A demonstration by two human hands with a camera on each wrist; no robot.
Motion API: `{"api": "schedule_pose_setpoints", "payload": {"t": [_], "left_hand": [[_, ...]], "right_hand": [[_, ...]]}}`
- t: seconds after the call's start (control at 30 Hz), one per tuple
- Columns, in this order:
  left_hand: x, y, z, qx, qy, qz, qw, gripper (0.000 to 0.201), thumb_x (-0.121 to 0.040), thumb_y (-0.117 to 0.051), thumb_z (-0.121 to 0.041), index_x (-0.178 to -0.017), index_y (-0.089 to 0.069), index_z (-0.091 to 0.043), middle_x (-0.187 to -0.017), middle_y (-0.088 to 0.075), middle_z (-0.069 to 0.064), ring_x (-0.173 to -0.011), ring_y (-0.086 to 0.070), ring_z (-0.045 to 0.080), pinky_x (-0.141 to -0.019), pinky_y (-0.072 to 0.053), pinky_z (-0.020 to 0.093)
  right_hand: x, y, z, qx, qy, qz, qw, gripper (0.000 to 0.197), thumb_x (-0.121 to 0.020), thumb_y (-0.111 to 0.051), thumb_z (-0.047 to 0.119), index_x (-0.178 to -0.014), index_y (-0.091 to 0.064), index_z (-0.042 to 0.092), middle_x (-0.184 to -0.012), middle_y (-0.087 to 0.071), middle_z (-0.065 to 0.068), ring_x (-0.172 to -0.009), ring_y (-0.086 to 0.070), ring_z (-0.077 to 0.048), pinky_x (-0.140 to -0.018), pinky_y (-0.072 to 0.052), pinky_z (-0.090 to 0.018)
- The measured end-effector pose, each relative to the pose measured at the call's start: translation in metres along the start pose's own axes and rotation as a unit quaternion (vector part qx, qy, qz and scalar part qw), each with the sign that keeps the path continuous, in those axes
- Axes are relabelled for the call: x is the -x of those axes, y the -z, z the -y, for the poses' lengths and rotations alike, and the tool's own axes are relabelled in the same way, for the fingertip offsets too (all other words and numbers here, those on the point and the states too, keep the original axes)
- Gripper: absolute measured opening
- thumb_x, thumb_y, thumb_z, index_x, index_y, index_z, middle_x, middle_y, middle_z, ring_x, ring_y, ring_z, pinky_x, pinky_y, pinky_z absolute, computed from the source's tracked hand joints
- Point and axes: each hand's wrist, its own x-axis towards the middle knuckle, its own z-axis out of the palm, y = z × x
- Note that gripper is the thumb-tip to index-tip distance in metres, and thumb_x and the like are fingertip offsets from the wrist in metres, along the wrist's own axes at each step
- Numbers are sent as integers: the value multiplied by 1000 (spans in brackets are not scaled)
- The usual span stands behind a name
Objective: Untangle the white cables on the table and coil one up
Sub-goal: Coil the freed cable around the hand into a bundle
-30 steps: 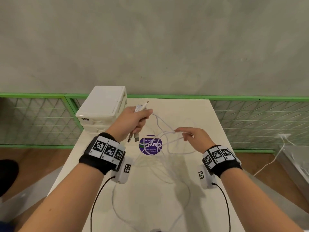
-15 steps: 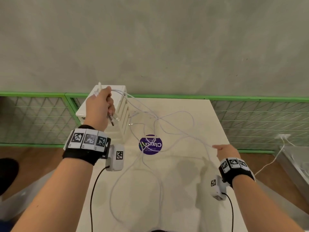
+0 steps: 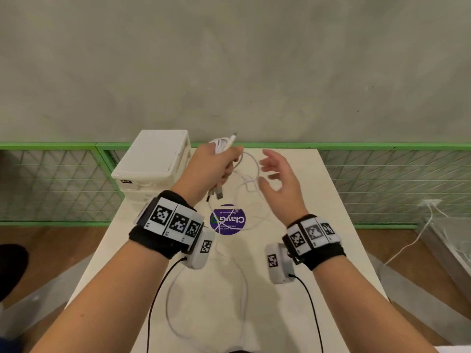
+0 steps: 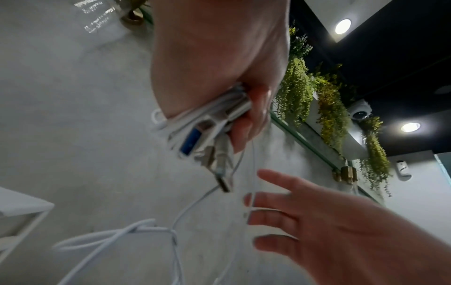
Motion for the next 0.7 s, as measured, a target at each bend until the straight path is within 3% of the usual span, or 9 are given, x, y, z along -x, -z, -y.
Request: {"api": "schedule_pose_setpoints", "payload": {"t": [0.13, 0.2, 0.27, 0.37, 0.43, 0.5, 0.53, 0.63, 0.7], "left_hand": [[10, -9, -12, 47, -5, 90, 995, 33, -96, -54, -18, -66, -42, -11, -40, -31, -5, -30, -23, 12, -34, -20, 20], [11, -7, -15, 84, -6, 79, 993, 35, -97, -53, -18, -64, -43, -11, -40, -29, -5, -30, -21, 11, -34, -19, 20], [10, 0, -14, 121, -8, 52, 991, 36, -97, -52, -19, -63, -43, -12, -41, -27, -5, -30, -20, 11, -35, -18, 21], [9, 11, -8, 143, -6, 0, 990, 33, -96, -54, -17, -66, -43, -11, -41, -27, -4, -30, -20, 10, -35, -19, 21], [7, 18, -1, 154, 5, -38, 987, 31, -95, -55, -17, -67, -43, -11, -41, -28, -5, -30, -21, 10, -35, -21, 21], [4, 26, 4, 177, 21, -79, 981, 30, -94, -56, -17, -67, -44, -12, -41, -28, -5, -31, -22, 11, -37, -21, 22], [2, 30, 6, 183, 27, -99, 978, 29, -93, -56, -17, -67, -45, -11, -41, -28, -5, -31, -22, 12, -37, -21, 22], [-2, 36, 12, 170, 28, -142, 975, 25, -93, -55, -17, -70, -46, -11, -40, -30, -6, -32, -23, 12, -38, -20, 21], [-3, 35, 14, 150, 27, -146, 977, 25, -93, -54, -17, -71, -46, -11, -40, -30, -6, -33, -23, 12, -37, -20, 20]], "right_hand": [[-7, -24, 1, -12, -66, 67, 996, 27, -85, -63, 12, -87, -55, 38, -83, -61, 18, -78, -55, 6, -71, -41, -12], [-2, -30, -14, -33, -139, 131, 981, 23, -85, -65, 13, -73, -62, 32, -66, -64, 13, -64, -58, 2, -67, -45, -18], [9, -31, -25, -44, -202, 169, 964, 17, -84, -66, 14, -71, -67, 25, -63, -66, 6, -60, -61, -9, -67, -48, -26], [20, -24, -45, 75, -176, 124, 974, 11, -80, -62, 12, -82, -71, 18, -81, -62, 7, -83, -58, -15, -82, -44, -29], [26, -17, -54, 190, -115, 108, 969, 35, -72, -56, 26, -104, -68, 18, -107, -55, 1, -108, -50, -20, -100, -35, -36], [31, -11, -58, 208, -79, 116, 968, 54, -72, -47, 38, -123, -54, 21, -127, -46, -2, -129, -34, -18, -113, -17, -49], [32, -7, -58, 192, -68, 126, 971, 57, -77, -44, 40, -131, -45, 23, -135, -39, -1, -136, -24, -12, -115, -9, -48], [35, 0, -50, 160, -29, 123, 979, 61, -89, -40, 35, -146, -21, 26, -142, -24, 9, -133, -10, 7, -115, -2, -23], [34, 2, -48, 148, -1, 36, 988, 63, -88, -52, 27, -145, -27, 22, -132, -29, 7, -123, -25, 3, -105, -14, -6]]}}
